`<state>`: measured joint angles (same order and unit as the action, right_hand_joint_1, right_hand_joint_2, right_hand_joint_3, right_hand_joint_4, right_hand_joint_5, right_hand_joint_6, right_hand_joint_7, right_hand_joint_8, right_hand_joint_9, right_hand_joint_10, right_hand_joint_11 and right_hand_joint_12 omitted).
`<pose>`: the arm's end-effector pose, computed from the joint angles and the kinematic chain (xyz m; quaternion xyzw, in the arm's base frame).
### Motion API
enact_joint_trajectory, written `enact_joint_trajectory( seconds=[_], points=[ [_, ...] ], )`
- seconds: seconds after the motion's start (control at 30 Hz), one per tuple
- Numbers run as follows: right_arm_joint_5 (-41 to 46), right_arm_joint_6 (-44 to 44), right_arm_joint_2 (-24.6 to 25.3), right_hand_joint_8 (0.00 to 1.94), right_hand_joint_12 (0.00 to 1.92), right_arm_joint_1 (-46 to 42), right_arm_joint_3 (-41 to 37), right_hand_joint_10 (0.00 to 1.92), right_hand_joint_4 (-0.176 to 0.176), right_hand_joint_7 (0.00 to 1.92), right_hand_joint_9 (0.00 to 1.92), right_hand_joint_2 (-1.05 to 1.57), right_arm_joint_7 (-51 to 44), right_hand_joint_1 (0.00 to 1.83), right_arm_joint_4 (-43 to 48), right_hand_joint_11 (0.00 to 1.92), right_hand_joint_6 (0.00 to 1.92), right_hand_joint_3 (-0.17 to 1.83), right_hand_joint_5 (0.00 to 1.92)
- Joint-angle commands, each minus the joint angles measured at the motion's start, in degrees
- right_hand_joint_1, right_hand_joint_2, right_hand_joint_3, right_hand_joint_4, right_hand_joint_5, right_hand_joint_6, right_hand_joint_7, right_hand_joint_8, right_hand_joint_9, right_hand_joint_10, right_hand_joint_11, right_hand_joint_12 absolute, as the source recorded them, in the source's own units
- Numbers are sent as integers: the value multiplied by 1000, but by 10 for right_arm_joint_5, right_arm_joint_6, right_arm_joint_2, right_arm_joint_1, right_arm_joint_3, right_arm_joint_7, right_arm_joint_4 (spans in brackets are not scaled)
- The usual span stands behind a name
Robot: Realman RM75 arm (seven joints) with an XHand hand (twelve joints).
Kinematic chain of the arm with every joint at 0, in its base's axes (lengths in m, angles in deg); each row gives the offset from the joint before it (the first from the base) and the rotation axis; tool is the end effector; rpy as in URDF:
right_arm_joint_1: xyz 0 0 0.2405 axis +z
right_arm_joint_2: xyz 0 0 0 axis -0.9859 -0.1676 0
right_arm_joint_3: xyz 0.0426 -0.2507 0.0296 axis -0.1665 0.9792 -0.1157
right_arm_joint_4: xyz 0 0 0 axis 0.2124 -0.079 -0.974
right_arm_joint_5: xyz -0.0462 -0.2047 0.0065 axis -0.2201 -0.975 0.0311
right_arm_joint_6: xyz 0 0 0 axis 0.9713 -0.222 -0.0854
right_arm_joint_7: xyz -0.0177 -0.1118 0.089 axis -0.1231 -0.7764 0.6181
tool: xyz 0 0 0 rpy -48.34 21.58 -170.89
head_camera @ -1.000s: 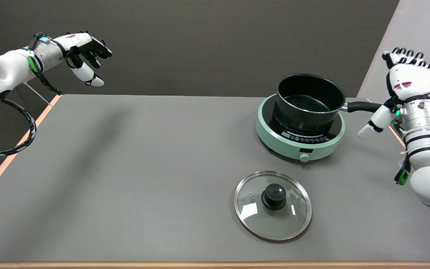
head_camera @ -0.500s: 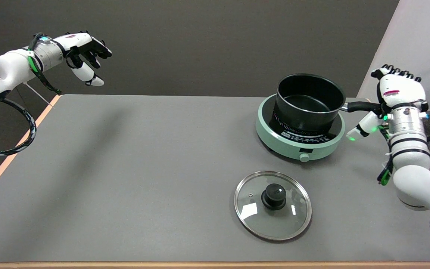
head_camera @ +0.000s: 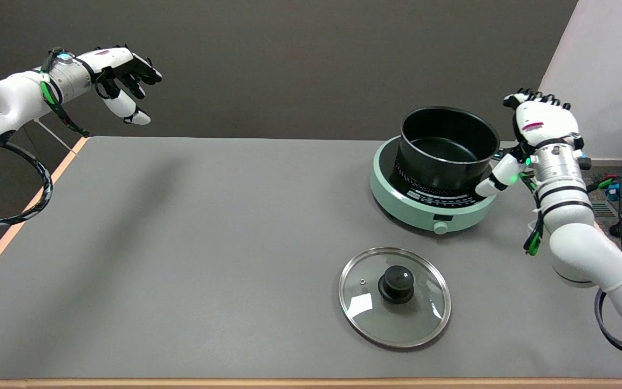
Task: Pick up the pot.
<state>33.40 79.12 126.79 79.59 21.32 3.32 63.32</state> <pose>-0.1853 -0.3227 0.4868 0.4850 0.0615 0.1021 0.8664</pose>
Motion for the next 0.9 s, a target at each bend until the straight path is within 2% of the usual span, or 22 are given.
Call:
enact_joint_trajectory(
  seconds=[0.03, 0.27, 0.5, 0.9],
  points=[
    [103, -24, -57, 352, 352, -10, -33, 352, -117, 352, 352, -512, -114, 1336, 25, 352, 352, 714, 352],
    [140, 7, -103, 363, 363, -31, -30, 363, -120, 363, 363, -514, -126, 1337, 51, 363, 363, 725, 363],
    [187, -23, -105, 365, 365, -34, -31, 365, -121, 365, 365, -516, -133, 1336, 54, 365, 365, 730, 365],
    [307, -66, -109, 282, 282, -34, -46, 282, -115, 282, 282, -575, -218, 1318, 66, 282, 282, 811, 282]
  ],
)
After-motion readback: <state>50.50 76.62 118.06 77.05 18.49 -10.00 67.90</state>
